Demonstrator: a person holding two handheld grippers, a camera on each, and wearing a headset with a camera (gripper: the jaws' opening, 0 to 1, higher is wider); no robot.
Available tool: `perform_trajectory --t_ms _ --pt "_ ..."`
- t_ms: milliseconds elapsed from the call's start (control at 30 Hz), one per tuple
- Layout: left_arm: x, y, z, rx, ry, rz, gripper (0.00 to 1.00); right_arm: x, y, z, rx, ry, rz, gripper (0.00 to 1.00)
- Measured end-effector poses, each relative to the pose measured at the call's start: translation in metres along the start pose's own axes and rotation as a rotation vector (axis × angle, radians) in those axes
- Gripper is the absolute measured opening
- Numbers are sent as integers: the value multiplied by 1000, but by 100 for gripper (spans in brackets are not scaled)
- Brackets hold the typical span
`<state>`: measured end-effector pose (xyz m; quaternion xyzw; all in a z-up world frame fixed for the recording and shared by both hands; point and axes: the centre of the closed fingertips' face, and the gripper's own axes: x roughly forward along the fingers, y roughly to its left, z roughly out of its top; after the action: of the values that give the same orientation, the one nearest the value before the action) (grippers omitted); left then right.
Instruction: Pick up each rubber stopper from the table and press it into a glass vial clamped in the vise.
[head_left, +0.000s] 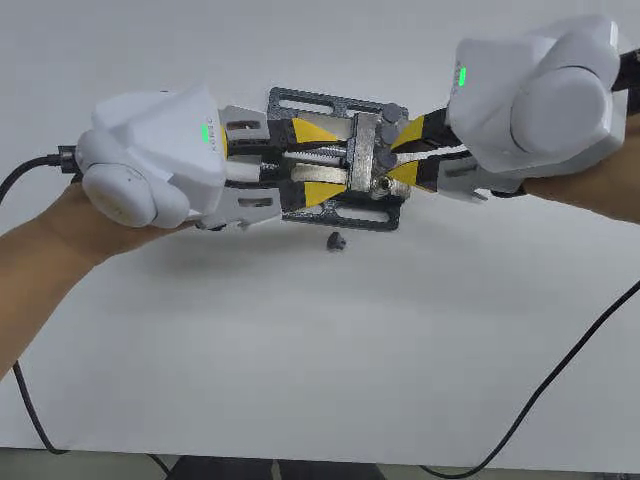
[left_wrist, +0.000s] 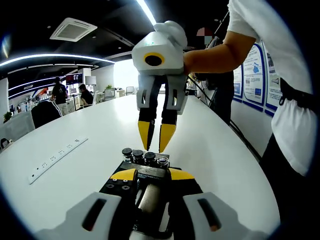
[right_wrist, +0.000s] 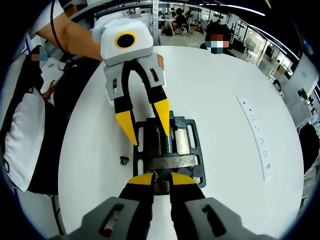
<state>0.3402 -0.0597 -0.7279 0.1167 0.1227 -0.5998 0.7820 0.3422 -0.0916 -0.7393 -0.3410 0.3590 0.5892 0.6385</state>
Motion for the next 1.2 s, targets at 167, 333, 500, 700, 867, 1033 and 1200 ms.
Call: perform_trajectory --t_ms 167,333,500,700,867,1033,1200 --pt "0 -4 -1 -5 3 -1 20 -4 5 4 11 -38 -13 11" --pt "-1 -9 -2 -8 10 -5 20 -5 13 5 16 -56 -12 12" --pt "-3 -12 -3 -11 14 -5 20 -6 22 7 21 -72 -11 12" --pt "-4 -18 -4 -13 16 -7 20 -4 31 5 28 -79 -4 12" --pt "-6 -22 -5 -20 19 -6 20 -3 38 5 33 -82 1 12" --pt "-8 -26 -7 -23 21 -6 20 1 46 4 30 -75 15 12" --pt "-9 -32 -10 -31 24 -8 20 6 52 1 26 -63 29 12"
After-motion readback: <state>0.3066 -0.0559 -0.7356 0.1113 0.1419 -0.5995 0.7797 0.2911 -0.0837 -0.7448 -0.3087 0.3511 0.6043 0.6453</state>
